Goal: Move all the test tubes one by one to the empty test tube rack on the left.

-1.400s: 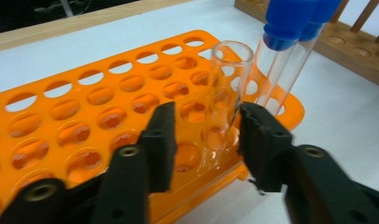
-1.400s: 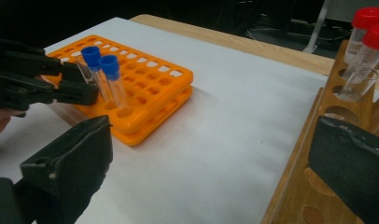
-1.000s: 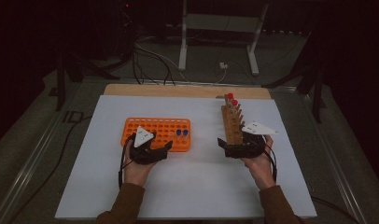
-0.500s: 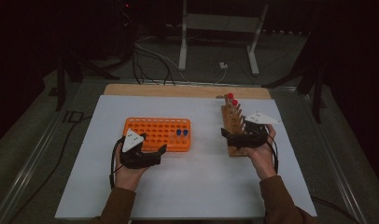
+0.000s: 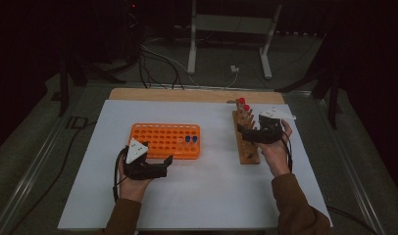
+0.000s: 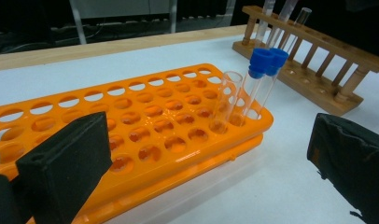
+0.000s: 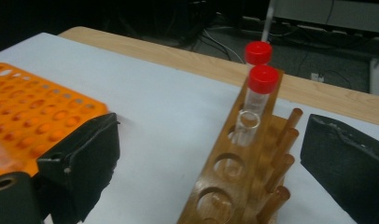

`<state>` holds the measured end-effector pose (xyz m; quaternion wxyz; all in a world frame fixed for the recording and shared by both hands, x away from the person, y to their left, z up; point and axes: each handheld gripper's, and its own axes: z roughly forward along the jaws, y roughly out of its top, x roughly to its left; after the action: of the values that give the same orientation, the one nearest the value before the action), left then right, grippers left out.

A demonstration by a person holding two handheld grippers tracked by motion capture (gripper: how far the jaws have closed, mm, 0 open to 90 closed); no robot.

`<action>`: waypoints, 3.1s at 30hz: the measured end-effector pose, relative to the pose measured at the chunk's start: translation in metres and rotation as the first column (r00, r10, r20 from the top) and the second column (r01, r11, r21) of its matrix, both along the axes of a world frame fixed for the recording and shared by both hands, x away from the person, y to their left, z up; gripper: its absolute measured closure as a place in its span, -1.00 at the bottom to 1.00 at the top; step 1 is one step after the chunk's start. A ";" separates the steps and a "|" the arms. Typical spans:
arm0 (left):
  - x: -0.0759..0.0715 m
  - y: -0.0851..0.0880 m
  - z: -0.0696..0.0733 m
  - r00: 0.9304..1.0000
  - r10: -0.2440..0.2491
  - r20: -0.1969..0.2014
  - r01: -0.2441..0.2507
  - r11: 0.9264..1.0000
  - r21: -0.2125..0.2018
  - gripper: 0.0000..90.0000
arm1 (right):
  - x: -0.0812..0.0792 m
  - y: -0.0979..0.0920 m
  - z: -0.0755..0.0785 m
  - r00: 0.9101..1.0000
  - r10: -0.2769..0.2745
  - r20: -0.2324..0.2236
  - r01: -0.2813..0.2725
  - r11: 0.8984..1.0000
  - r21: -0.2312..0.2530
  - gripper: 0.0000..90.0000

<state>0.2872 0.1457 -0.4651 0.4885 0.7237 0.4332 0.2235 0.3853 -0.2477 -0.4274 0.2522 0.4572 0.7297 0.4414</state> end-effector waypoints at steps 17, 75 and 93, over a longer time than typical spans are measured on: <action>-0.001 -0.001 -0.002 1.000 0.005 -0.007 -0.005 1.000 0.002 -0.99 | 0.034 0.000 -0.017 0.994 -0.091 -0.061 0.088 0.995 -0.051 0.45; -0.001 -0.007 -0.005 1.000 -0.022 -0.019 0.022 1.000 0.017 -0.99 | 0.021 -0.002 0.012 0.992 -0.098 0.083 0.100 0.995 -0.021 0.71; -0.001 -0.012 -0.004 0.999 -0.041 -0.018 0.042 0.999 0.021 -0.97 | -0.003 0.015 0.021 0.996 0.029 0.081 -0.028 1.000 -0.012 0.71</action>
<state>0.2862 0.1342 -0.4694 0.4815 0.7396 0.4200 0.2115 0.3821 -0.2331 -0.4060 0.2775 0.4270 0.7278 0.4594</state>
